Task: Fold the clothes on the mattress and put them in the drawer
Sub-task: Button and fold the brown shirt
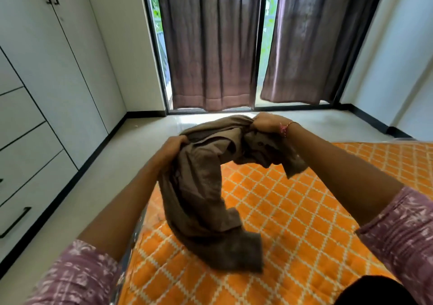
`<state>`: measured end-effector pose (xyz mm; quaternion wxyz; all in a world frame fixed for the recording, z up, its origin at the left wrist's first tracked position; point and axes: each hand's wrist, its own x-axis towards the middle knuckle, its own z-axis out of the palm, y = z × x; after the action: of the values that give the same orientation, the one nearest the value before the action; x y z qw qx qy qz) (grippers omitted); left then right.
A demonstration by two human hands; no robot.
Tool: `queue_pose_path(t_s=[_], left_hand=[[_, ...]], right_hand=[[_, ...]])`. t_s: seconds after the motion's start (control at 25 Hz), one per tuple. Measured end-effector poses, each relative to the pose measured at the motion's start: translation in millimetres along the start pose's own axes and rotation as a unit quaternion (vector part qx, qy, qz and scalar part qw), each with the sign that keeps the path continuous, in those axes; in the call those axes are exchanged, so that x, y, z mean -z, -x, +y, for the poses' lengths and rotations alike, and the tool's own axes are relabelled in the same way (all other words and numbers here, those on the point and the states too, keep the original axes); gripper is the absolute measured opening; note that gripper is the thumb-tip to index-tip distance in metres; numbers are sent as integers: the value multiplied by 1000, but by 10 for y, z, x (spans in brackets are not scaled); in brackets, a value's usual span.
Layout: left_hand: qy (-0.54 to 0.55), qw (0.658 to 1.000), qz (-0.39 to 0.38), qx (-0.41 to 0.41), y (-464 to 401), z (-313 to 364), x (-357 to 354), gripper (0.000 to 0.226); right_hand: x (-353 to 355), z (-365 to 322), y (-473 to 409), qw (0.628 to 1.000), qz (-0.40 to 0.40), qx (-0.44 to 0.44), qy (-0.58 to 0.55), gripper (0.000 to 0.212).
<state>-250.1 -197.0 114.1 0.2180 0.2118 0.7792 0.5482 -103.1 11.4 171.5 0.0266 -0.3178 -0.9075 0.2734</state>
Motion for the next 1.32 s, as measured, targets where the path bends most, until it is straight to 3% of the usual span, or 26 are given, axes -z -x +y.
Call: queue_pose_path(t_s=[0.08,0.16,0.2,0.28,0.36,0.44,0.52,0.64,0.72,0.96,1.04,1.12,1.24,1.32], left_hand=[[-207,978,-26,0,1,100,208,21],[-356,930,38,-81,65,87,226,28],[-333,928,61,-153,126,75,151,37],[-185,947,15,-264,351,82,-96,49],[-154,949,-37,-273,473,1,-343,63],[-180,956,-27,-230,440,-161,-455,46],[-130,977,-1,-168,420,-271,-438,13],[-14,993,9,-116,360,-200,-303,27],[1,993,-7,-115,355,-19,-236,33],[80,988,-85,-100,343,509,-52,22],[96,990,-49,-94,304,589,117,22],[87,992,1,-87,258,622,207,22],[78,991,50,-96,222,613,162,22],[71,988,77,-112,221,628,108,25]], right_hand=[[21,-35,70,986,-55,-47,-151,21],[8,-115,103,957,-107,-41,-265,25],[-3,-156,96,941,-125,-22,-314,26],[3,-244,149,914,-148,5,-377,34],[48,-276,185,909,-143,19,-391,45],[111,-270,263,935,-118,34,-334,47],[173,-181,332,982,-65,47,-171,39],[177,40,318,999,-17,35,-7,43],[100,124,270,998,13,35,58,51],[29,185,237,988,126,83,-41,50],[80,268,271,984,125,83,-94,63],[153,329,311,988,69,79,-113,66],[244,369,331,993,-65,93,33,57],[278,428,259,985,-34,90,141,44]])
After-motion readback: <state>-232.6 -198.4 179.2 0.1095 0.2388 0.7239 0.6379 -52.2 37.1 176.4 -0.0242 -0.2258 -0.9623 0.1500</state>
